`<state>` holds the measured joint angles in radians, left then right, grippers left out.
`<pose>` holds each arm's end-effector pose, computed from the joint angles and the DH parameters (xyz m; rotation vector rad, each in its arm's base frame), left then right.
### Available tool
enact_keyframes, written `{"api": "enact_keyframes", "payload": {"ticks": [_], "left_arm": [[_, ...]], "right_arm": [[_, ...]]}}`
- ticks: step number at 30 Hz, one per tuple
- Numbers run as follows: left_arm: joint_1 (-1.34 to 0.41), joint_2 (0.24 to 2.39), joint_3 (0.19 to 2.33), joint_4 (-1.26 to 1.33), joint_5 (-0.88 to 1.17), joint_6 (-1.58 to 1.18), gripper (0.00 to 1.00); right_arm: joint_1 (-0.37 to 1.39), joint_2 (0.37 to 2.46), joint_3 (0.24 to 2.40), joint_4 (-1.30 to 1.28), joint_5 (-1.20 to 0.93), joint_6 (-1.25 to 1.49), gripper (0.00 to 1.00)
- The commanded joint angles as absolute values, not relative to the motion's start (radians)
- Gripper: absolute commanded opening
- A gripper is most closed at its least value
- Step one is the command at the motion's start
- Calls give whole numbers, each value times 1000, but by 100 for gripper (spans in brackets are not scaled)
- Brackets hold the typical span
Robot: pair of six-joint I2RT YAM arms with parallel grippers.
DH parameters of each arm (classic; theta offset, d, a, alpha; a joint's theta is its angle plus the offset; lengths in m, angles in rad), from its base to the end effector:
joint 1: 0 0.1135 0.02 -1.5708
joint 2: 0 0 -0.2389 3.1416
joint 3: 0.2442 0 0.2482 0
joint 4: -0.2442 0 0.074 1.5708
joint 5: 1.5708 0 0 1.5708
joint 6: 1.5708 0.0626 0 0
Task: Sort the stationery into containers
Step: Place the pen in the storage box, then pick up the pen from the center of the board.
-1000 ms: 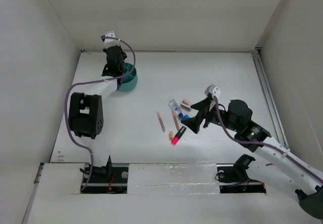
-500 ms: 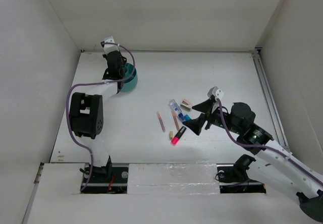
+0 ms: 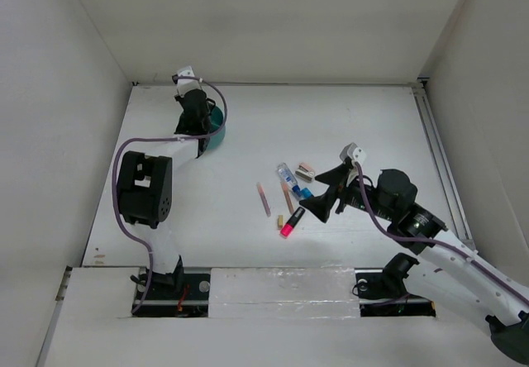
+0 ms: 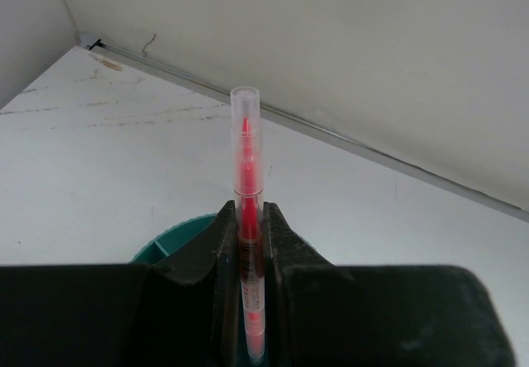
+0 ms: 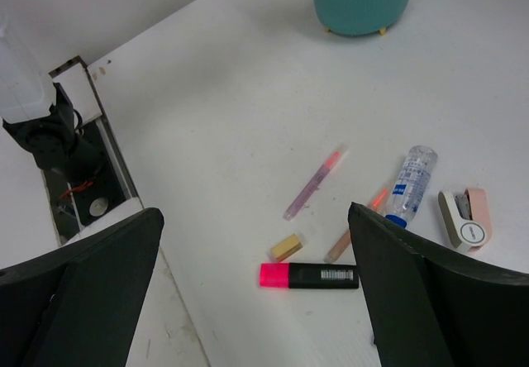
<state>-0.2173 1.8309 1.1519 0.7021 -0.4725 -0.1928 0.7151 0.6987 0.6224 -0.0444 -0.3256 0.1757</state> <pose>0.4321 -0.0662 0.2428 -0.3524 1.5098 0.0411 0.1485 0.1555 0.2926 -0.7146 1.6253 0.9311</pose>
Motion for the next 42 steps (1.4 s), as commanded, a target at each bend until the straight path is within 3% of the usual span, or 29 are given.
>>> {"api": "enact_keyframes", "payload": {"ticks": [1,13,26,31,40,42], "left_arm": [[-215,1807,1147,746,-506,-207,0],[-215,1825,1129,733,-515,-227,8],[-224,1825,1120,735,-488,-227,33],[-259,1790,1111,755,-498,-189,49],[-268,1620,1111,743,-526,-178,100],[-294,1571,1121,742,-557,-138,100]], "right_arm": [[724,686,612,6,-313,184,100],[724,667,612,6,-313,184,100],[724,667,612,6,-313,184,100],[724,690,621,6,-304,184,100],[724,787,650,6,-285,166,100],[724,813,663,6,-262,166,100]]}}
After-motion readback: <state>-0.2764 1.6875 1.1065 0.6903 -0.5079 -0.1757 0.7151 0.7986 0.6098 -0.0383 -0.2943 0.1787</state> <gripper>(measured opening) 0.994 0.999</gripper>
